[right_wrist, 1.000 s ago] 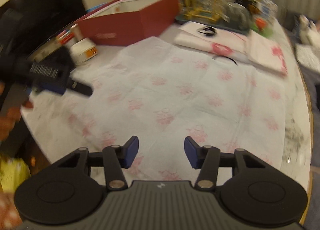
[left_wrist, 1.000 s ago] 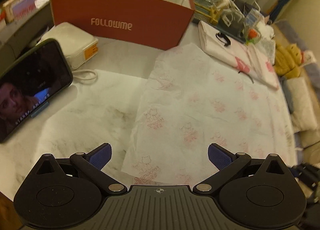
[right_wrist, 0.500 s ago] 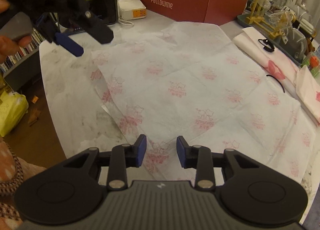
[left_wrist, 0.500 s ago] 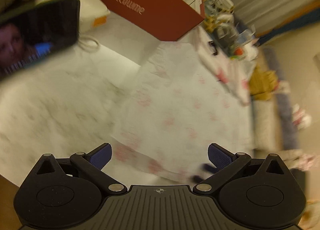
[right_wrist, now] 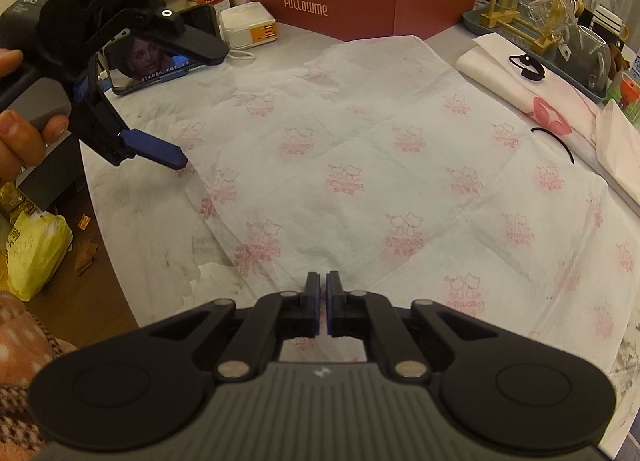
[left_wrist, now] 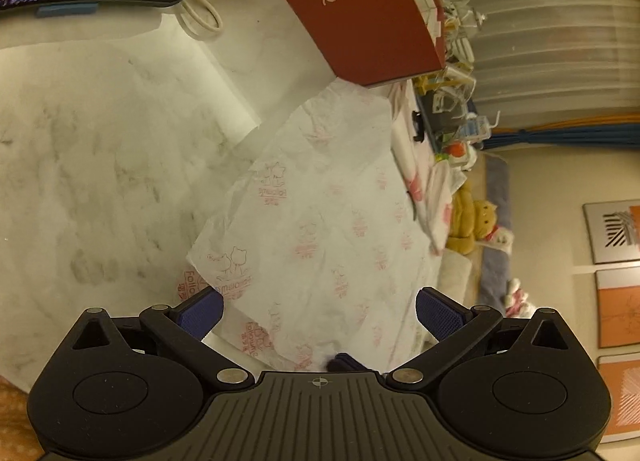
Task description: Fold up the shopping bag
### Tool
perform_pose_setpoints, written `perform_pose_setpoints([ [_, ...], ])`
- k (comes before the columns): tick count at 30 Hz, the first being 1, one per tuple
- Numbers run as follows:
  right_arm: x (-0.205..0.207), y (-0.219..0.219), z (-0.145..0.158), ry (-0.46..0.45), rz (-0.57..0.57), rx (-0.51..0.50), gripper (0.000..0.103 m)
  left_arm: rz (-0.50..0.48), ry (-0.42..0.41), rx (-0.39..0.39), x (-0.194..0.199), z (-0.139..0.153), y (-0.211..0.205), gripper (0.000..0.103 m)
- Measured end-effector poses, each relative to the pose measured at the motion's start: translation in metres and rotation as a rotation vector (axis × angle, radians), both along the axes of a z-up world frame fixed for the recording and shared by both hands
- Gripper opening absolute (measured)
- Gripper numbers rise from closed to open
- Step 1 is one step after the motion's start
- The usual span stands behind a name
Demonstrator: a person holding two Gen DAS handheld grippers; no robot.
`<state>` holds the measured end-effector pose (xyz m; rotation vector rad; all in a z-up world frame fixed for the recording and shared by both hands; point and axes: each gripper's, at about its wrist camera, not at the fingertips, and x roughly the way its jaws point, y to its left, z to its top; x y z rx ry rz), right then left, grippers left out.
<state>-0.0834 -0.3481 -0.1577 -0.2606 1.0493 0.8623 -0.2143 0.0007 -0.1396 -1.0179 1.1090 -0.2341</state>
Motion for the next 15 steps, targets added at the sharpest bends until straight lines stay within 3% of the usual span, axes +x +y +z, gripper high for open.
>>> perform_pose_setpoints([
  [5, 0.000, -0.006, 0.010, 0.000, -0.002, 0.018, 0.001, -0.021, -0.002, 0.063, 0.009, 0.000, -0.008, 0.102],
  [10, -0.002, -0.022, 0.026, 0.007, 0.002, 0.028, 0.000, -0.007, 0.000, 0.045, 0.012, -0.002, -0.005, 0.102],
  [15, -0.008, -0.030, 0.018, 0.034, -0.003, 0.009, 0.000, -0.017, 0.006, 0.044, 0.011, -0.001, -0.005, 0.102],
])
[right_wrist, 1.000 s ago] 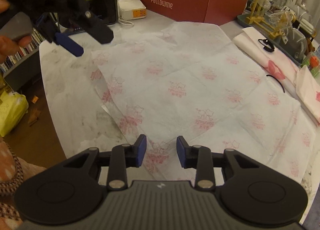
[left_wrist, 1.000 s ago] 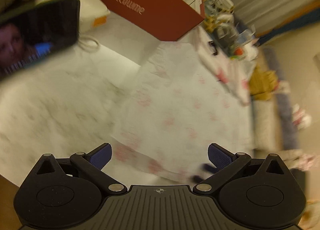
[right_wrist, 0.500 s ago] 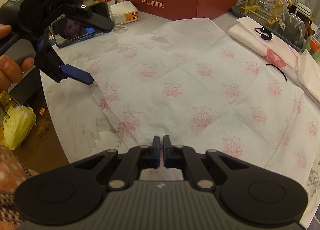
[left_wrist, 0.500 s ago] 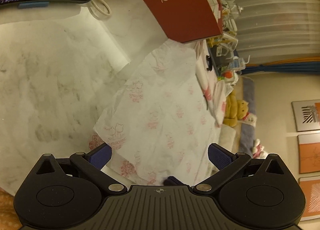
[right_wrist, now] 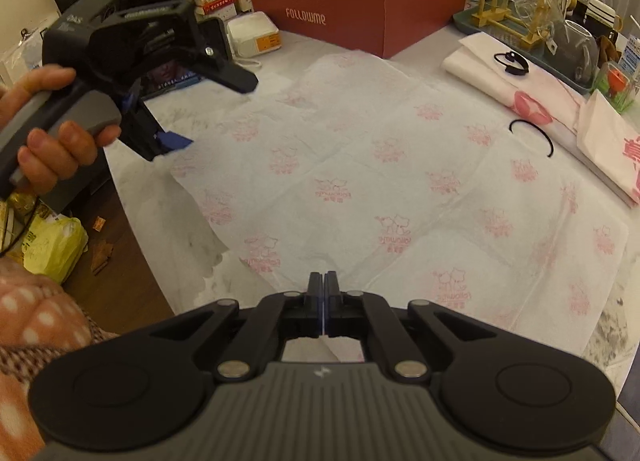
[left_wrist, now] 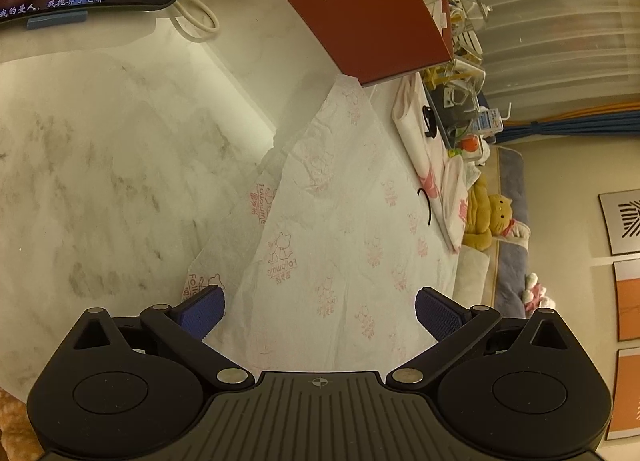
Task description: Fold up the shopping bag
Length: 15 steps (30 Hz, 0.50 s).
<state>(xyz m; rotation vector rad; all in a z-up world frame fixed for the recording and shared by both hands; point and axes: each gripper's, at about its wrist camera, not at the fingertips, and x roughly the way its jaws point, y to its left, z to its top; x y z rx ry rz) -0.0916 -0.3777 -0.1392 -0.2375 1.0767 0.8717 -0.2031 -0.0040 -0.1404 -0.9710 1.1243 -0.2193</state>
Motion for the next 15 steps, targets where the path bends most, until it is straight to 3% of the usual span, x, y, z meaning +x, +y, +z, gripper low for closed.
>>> perform_pose_setpoints([
  [7, 0.015, 0.004, -0.017, 0.019, -0.118, 0.026, 0.000, -0.026, 0.008, 0.040, -0.011, 0.005, -0.001, 0.102],
  [15, 0.010, 0.004, -0.018, 0.067, -0.076, 0.041, 0.000, -0.023, 0.003, 0.057, -0.018, 0.006, 0.002, 0.102],
])
